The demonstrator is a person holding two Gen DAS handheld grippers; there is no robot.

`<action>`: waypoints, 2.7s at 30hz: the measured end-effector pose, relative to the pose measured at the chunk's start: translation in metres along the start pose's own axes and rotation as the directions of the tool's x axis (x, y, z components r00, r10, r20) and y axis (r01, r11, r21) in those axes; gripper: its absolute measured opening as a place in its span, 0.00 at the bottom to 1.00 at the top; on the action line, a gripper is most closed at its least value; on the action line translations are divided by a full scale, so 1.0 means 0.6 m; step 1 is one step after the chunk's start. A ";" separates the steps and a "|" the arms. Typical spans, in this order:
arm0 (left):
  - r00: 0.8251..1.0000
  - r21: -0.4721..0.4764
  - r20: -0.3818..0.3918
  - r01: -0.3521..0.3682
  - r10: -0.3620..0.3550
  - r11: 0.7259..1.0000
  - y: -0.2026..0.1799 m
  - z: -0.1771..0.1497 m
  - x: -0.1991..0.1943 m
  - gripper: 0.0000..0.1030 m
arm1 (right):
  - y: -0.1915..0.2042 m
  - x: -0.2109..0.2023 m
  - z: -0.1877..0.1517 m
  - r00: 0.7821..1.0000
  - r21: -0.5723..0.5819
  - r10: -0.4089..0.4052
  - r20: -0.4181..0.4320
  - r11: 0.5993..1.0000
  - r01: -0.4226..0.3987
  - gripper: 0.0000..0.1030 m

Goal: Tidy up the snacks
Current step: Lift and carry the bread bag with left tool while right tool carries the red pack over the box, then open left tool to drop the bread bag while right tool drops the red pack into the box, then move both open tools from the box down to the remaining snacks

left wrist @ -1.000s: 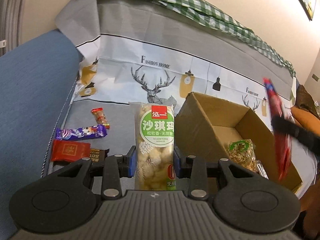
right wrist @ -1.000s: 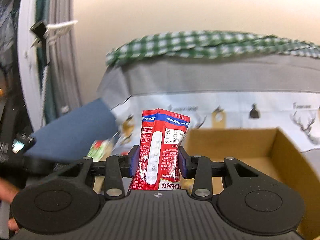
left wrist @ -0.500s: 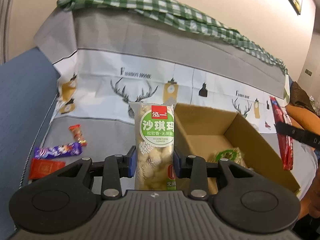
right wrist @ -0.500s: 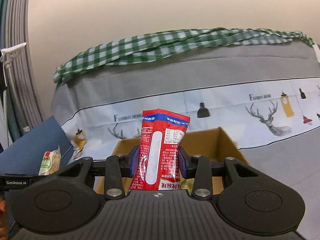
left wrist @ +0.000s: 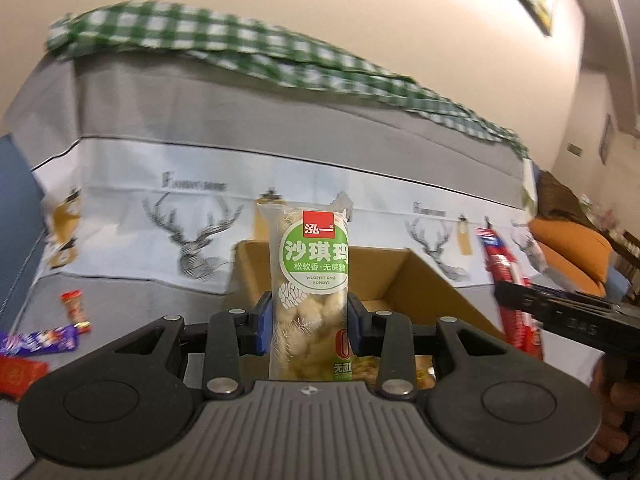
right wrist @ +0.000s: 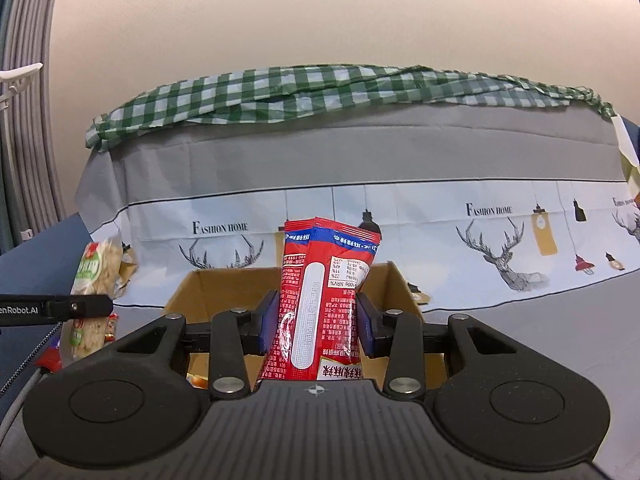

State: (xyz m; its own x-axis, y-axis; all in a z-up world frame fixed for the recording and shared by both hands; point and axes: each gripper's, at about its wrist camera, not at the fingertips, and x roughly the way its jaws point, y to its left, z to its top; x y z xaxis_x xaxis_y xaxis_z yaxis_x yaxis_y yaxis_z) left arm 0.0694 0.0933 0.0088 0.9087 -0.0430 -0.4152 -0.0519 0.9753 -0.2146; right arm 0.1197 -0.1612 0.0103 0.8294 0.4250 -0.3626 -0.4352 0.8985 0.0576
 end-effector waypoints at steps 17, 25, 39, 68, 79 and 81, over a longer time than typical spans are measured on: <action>0.994 0.109 -0.010 0.105 -0.104 0.988 -0.096 -0.015 0.052 0.39 | -0.002 0.019 -0.004 1.000 0.012 -0.019 -0.017 1.000 0.019 0.40; 0.992 0.100 -0.023 0.123 -0.121 0.987 -0.099 -0.015 0.062 0.39 | 0.002 0.031 -0.006 0.999 0.026 -0.029 -0.039 0.999 0.030 0.40; 0.992 0.095 -0.030 0.124 -0.122 0.988 -0.098 -0.016 0.063 0.39 | 0.007 0.036 -0.006 0.999 0.022 -0.022 -0.048 0.999 0.023 0.40; 0.999 0.003 0.033 0.015 -0.016 1.000 -0.027 -0.003 -0.001 0.39 | 0.066 0.041 -0.013 0.999 0.002 -0.006 -0.049 1.000 0.006 0.63; 0.997 0.144 0.027 -0.073 0.070 0.987 0.056 0.008 -0.144 0.26 | 0.173 0.019 -0.020 0.987 0.011 0.159 0.008 0.987 -0.159 0.35; 0.995 0.107 0.021 -0.097 0.095 0.990 0.084 -0.004 -0.165 0.26 | 0.198 0.013 -0.023 0.977 -0.012 0.212 0.017 0.977 -0.212 0.29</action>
State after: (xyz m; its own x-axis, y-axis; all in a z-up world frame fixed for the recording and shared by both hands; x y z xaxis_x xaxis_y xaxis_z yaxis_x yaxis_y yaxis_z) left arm -0.0241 0.1460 0.0374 0.9082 0.0543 -0.4149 -0.0947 0.9925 -0.0775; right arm 0.0694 -0.0525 0.0013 0.7241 0.6077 -0.3262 -0.6053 0.7866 0.1220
